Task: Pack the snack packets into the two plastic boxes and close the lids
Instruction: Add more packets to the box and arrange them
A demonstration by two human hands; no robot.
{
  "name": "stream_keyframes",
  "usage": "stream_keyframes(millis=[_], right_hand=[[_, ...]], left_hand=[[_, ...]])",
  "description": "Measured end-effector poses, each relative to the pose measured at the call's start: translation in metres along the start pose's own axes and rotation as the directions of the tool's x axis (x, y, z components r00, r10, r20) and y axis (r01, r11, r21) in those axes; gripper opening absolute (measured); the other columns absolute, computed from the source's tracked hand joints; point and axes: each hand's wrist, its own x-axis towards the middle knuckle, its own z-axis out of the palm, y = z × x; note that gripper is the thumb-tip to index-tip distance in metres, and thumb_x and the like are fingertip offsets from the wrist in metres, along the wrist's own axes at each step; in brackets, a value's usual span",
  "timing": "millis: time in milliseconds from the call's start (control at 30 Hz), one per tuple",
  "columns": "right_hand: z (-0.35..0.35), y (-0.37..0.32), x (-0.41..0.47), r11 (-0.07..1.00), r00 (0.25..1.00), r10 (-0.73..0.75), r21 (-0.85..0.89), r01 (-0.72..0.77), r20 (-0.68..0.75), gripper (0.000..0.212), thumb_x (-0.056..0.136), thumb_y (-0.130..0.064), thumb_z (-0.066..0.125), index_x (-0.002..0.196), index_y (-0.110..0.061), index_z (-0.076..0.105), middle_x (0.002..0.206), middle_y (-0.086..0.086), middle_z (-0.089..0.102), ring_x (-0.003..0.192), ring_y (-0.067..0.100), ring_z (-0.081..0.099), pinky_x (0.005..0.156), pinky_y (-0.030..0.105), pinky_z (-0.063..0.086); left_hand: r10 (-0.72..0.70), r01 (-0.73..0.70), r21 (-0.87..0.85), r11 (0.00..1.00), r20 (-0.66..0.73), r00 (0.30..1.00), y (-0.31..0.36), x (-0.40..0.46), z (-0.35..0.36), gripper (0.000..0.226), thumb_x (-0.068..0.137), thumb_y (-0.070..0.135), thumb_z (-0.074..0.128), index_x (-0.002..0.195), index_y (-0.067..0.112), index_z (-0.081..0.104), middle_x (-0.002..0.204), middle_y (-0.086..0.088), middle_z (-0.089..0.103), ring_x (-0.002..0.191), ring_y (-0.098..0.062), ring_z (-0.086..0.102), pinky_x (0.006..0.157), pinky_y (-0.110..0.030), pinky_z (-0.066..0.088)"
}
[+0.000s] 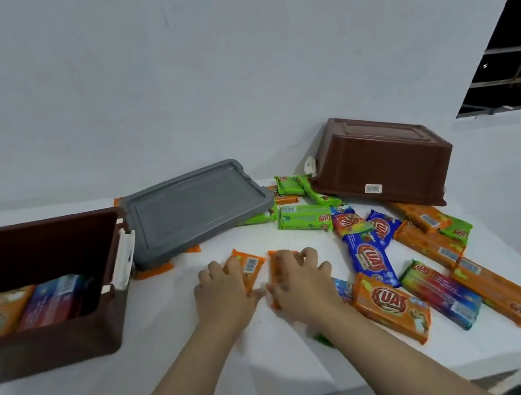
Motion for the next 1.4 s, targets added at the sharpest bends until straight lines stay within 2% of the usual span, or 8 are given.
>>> stream_keyframes(millis=[200,300,400,500,667,933,1167,1400], right_hand=[[-0.002,-0.022,0.002,0.997,0.986,0.064,0.033,-0.070,0.154,0.050,0.096,-0.030,0.047,0.142,-0.036,0.031,0.158,0.015,0.002,0.136,0.043,0.021,0.108,0.050,0.031],[-0.003,-0.031,-0.009,0.937,0.994,0.064,0.336,-0.091,0.092,0.054,0.095,-0.032,0.047,0.145,-0.034,0.026,0.153,0.015,0.022,0.132,0.040,0.033,0.110,0.048,0.032],[-0.007,-0.047,-0.022,0.545,0.996,0.041,0.834,-0.088,0.079,0.053,0.093,-0.022,0.049,0.137,-0.044,0.031,0.126,0.010,0.053,0.109,0.028,0.057,0.093,0.045,0.051],[-0.011,-0.069,-0.029,0.066,0.998,-0.040,0.996,-0.054,0.056,0.065,0.087,-0.010,0.050,0.133,-0.053,0.036,0.105,0.021,0.060,0.090,0.036,0.059,0.073,0.043,0.052],[-0.016,-0.114,-0.026,-0.182,0.975,-0.169,0.977,0.112,-0.143,0.065,0.088,-0.006,0.042,0.127,-0.058,0.043,0.121,0.004,0.068,0.109,0.033,0.066,0.079,0.048,0.056],[-0.024,-0.205,-0.014,0.090,0.957,-0.149,0.960,0.264,-0.249,0.062,0.095,-0.016,0.048,0.126,-0.068,0.034,0.113,0.000,0.068,0.091,0.024,0.073,0.067,0.040,0.060],[0.002,-0.242,-0.006,0.218,0.955,-0.079,0.930,0.296,-0.285,0.055,0.099,-0.022,0.045,0.126,-0.068,0.030,0.123,-0.014,0.057,0.105,0.017,0.067,0.083,0.040,0.059],[0.021,-0.241,-0.006,0.238,0.941,0.095,0.926,0.295,-0.324,0.055,0.101,-0.023,0.044,0.126,-0.069,0.028,0.127,-0.009,0.056,0.104,0.013,0.065,0.084,0.042,0.059]], left_hand=[[0.048,-0.044,-0.195,0.980,0.020,0.999,-0.009,-0.012,-0.009,0.056,0.093,0.049,0.047,0.138,0.024,0.027,0.133,-0.009,0.044,0.117,-0.028,0.045,0.089,-0.037,0.046],[0.065,-0.043,-0.449,0.892,0.032,0.997,-0.024,-0.023,-0.019,0.053,0.093,0.046,0.050,0.137,0.025,0.028,0.134,-0.007,0.047,0.116,-0.028,0.050,0.094,-0.041,0.047],[0.135,-0.070,-0.722,0.688,0.032,0.990,-0.037,-0.033,-0.039,0.051,0.092,0.045,0.053,0.134,0.035,0.026,0.128,0.003,0.048,0.106,-0.011,0.056,0.092,-0.034,0.049],[0.204,-0.102,-0.894,0.436,-0.012,0.979,-0.054,-0.037,-0.072,0.062,0.089,0.035,0.064,0.135,0.041,0.023,0.115,0.012,0.055,0.095,-0.001,0.061,0.086,-0.032,0.055],[0.280,-0.224,-0.928,0.299,-0.139,0.950,-0.092,-0.036,-0.118,0.073,0.090,0.020,0.064,0.139,0.051,0.021,0.094,0.029,0.060,0.090,0.003,0.064,0.068,-0.011,0.051],[-0.092,-0.013,-0.805,0.594,-0.084,0.992,-0.194,0.006,-0.152,0.039,0.096,0.040,0.043,0.130,0.022,0.040,0.113,-0.005,0.061,0.099,-0.020,0.059,0.084,-0.033,0.043],[-0.042,0.007,-0.512,0.859,-0.057,0.997,-0.236,0.030,-0.147,0.026,0.092,0.040,0.045,0.087,0.015,0.049,0.086,-0.004,0.061,0.082,-0.023,0.059,0.070,-0.036,0.043],[0.006,-0.052,0.126,0.991,0.338,0.941,-0.231,0.029,-0.115,0.061,0.088,0.060,0.047,0.141,0.033,0.034,0.142,-0.011,0.032,0.130,-0.035,0.027,0.105,-0.049,0.025]])
